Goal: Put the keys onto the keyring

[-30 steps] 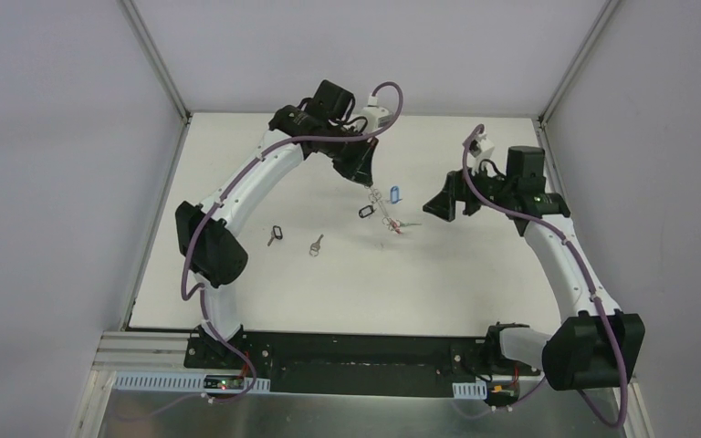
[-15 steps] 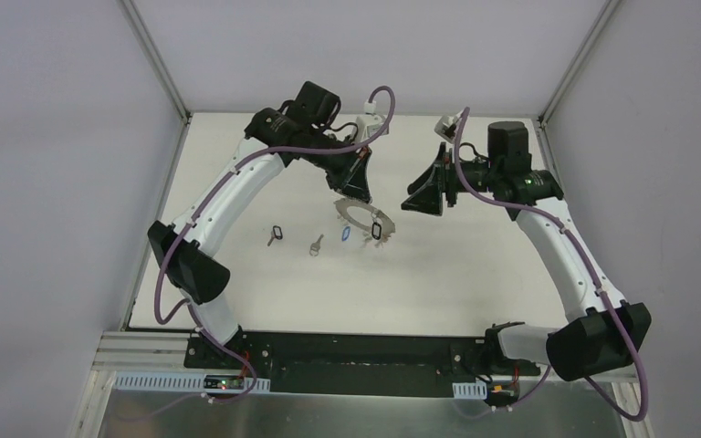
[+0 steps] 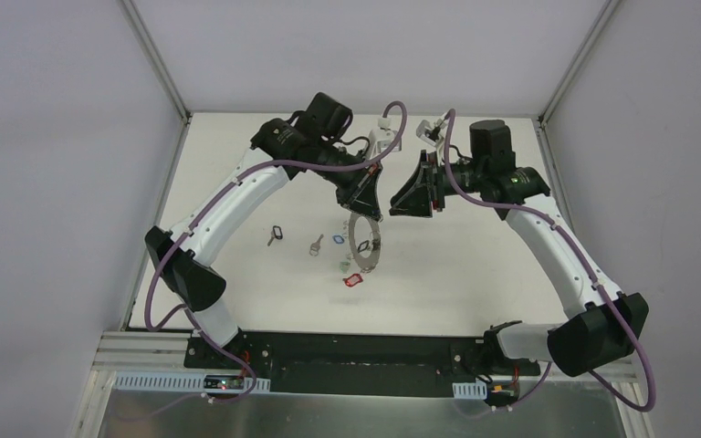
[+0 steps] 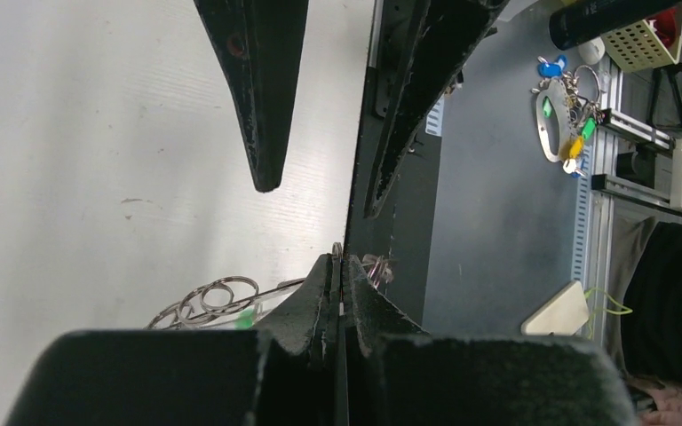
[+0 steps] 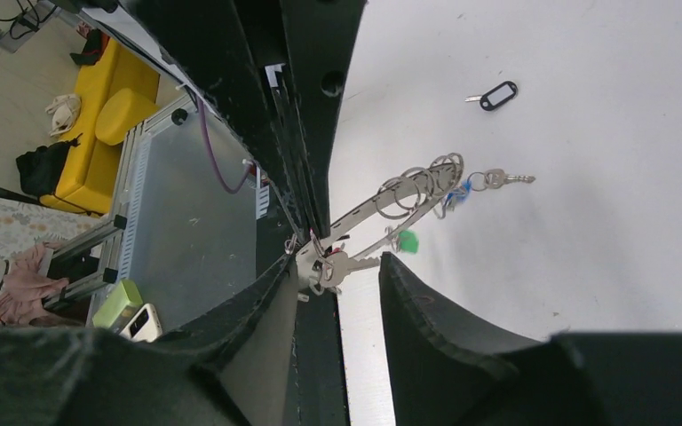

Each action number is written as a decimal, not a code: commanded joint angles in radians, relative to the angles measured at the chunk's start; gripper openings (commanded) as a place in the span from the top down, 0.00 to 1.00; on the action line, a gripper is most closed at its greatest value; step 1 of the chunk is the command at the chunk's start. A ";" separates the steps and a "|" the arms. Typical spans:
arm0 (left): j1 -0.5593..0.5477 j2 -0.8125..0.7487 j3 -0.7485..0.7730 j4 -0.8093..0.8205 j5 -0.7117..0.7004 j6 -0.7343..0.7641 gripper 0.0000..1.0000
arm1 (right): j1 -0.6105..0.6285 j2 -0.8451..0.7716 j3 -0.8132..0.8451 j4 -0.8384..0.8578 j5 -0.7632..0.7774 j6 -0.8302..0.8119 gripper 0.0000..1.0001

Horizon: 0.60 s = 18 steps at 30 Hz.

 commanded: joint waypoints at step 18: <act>-0.017 -0.071 -0.082 0.208 0.104 -0.170 1.00 | 0.023 -0.041 -0.065 0.032 -0.071 -0.066 0.66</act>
